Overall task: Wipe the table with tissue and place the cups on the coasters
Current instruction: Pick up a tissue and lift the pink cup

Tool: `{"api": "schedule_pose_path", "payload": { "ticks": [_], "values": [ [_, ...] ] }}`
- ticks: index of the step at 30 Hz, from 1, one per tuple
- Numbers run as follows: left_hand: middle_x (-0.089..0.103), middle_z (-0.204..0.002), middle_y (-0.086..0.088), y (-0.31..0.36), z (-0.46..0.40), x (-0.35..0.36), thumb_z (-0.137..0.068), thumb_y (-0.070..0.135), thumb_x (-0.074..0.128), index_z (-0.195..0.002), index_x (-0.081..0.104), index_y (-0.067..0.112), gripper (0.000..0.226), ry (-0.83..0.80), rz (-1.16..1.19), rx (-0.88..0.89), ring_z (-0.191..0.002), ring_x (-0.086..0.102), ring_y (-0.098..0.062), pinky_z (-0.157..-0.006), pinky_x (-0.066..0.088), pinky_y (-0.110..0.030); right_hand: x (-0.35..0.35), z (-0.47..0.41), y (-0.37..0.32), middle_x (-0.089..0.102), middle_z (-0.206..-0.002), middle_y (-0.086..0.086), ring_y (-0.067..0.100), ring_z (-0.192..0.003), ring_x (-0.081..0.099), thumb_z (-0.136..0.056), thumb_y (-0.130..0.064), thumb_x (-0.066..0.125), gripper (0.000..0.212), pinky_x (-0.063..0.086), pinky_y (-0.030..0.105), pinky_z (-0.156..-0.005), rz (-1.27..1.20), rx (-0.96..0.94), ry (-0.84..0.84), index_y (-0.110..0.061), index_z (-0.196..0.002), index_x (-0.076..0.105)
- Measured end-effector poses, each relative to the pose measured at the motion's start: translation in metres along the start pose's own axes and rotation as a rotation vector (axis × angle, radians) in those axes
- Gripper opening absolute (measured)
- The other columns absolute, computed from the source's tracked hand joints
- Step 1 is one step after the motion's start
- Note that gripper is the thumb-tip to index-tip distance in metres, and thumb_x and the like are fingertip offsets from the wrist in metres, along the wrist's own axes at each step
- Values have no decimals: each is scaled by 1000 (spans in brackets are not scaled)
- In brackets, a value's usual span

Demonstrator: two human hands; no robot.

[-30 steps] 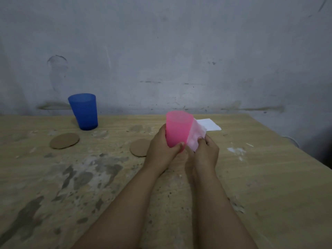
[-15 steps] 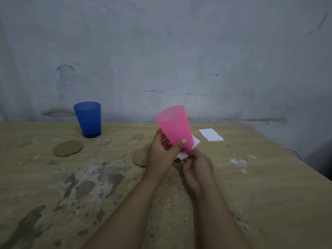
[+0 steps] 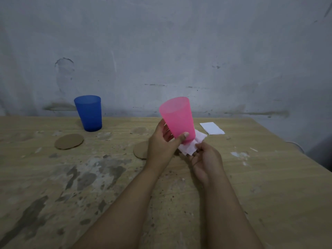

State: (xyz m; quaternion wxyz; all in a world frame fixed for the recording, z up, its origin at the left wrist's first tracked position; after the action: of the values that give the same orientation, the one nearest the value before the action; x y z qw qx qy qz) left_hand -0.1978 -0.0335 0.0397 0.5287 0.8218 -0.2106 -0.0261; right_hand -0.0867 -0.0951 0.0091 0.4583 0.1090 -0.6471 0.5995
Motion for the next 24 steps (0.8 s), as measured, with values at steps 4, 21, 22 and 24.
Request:
{"api": "schedule_pose_path", "payload": {
  "ticks": [4, 21, 22, 24],
  "values": [
    [69, -112, 10, -4, 2, 1, -66, 29, 81, -116, 54, 39, 58, -21, -12, -8, -104, 65, -7, -82, 54, -22, 8, 3, 3, 68, -101, 29, 32, -89, 70, -89, 4, 31, 35, 60, 42, -69, -113, 29, -97, 9, -118, 49],
    [69, -106, 18, -4, 1, -2, -70, 26, 81, -114, 53, 40, 55, 4, -38, -10, -101, 65, -2, -78, 52, -16, 3, -2, 5, 65, -104, 31, 35, -91, 67, -84, 9, 29, 33, 47, 48, -97, -113, 55, -63, 10, -108, 51],
    [69, -107, 16, -3, 0, -3, -71, 24, 81, -117, 53, 36, 55, 17, -28, -13, -100, 65, -2, -78, 52, -16, 0, -2, 3, 64, -104, 31, 36, -93, 67, -85, 9, 30, 32, 50, 47, -94, -105, 42, -30, 11, -108, 52],
    [67, -109, 14, -2, -2, -8, -74, 21, 80, -121, 51, 28, 55, 52, -5, -15, -99, 65, 0, -76, 51, -14, -9, -3, -1, 65, -105, 29, 35, -95, 66, -85, 9, 34, 27, 52, 44, -91, -79, 0, 57, 10, -102, 54]
  ]
}}
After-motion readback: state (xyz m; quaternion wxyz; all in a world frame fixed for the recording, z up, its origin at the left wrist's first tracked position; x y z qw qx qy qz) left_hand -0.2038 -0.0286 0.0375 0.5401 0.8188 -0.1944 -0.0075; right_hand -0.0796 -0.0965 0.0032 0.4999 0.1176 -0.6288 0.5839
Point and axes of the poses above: each hand's wrist, its own z-axis away from the middle knuckle, its own x-axis out of the palm, y = z × x, the point moved 7 cm from there along -z, towards the middle knuckle
